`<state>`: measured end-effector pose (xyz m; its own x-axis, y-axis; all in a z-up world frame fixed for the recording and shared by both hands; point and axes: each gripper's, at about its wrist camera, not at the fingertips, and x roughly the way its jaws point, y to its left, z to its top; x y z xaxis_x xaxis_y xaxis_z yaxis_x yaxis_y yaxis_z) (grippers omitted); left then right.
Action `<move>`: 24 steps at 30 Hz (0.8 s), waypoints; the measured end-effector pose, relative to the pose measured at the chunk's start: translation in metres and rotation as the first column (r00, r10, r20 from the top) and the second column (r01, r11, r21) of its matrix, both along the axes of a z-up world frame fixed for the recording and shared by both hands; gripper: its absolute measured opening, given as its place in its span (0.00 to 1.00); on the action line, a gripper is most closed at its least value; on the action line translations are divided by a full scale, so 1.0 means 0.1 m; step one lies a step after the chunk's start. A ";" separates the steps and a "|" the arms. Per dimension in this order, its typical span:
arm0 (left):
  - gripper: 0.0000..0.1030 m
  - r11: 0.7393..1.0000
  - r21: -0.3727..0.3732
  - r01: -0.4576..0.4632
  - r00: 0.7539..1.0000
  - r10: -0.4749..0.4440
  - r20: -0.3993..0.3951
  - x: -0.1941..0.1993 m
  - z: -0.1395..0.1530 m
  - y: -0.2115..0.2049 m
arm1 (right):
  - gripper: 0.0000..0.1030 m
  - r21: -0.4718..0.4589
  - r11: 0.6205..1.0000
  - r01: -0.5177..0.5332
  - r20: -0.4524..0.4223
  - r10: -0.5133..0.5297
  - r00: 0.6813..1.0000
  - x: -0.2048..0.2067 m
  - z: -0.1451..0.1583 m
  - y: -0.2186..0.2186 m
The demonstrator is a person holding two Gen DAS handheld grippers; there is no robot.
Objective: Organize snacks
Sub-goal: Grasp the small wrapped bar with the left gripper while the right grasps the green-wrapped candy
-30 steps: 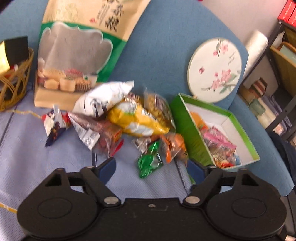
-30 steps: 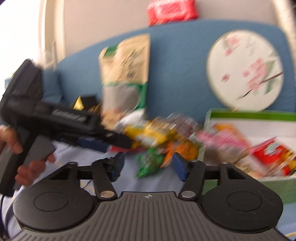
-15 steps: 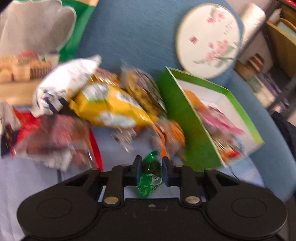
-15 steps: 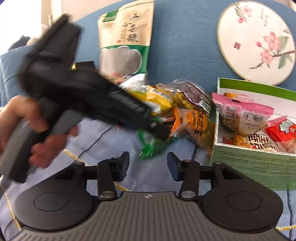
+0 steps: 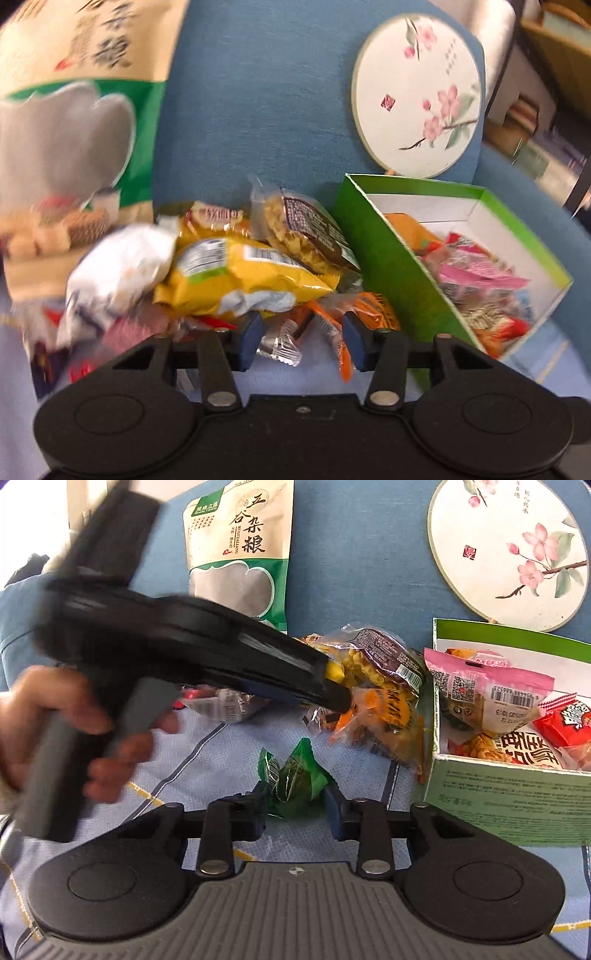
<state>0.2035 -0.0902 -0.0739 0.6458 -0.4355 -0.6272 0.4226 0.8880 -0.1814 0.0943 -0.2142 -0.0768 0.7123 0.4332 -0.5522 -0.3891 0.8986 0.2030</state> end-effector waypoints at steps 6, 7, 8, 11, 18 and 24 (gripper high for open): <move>0.73 1.000 0.002 0.004 1.000 -0.004 0.028 0.14 -0.01 -0.04 | 0.56 0.044 0.999 0.005 -0.034 -0.004 0.999 0.01 0.01 -0.05; 0.73 1.000 -0.008 0.006 1.000 -0.006 0.026 0.16 -0.02 -0.02 | 0.56 0.048 0.999 0.004 -0.032 -0.002 0.999 0.00 0.01 -0.05; 0.74 1.000 -0.019 0.006 1.000 -0.006 0.019 0.16 -0.03 -0.01 | 0.56 0.053 0.999 0.003 -0.029 -0.001 1.000 0.00 0.02 -0.06; 0.68 0.998 -0.059 0.016 1.000 -0.017 -0.016 0.16 -0.05 0.07 | 0.56 0.050 0.999 0.006 -0.022 -0.005 1.000 -0.02 0.03 -0.06; 0.43 0.990 -0.140 0.017 0.995 -0.032 -0.100 -0.02 -0.10 0.38 | 0.56 0.064 0.998 0.001 -0.049 0.002 0.999 0.01 0.02 -0.09; 0.68 0.989 -0.147 0.000 0.994 -0.017 -0.112 -0.30 -0.03 0.56 | 0.56 0.123 0.992 0.019 -0.095 -0.007 0.995 0.02 0.02 -0.13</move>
<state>0.1735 -0.0340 -0.0765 0.5701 -0.5335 -0.6248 0.3997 0.8445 -0.3564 0.0961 -0.2269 -0.0753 0.6658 0.4933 -0.5598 -0.3515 0.8692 0.3479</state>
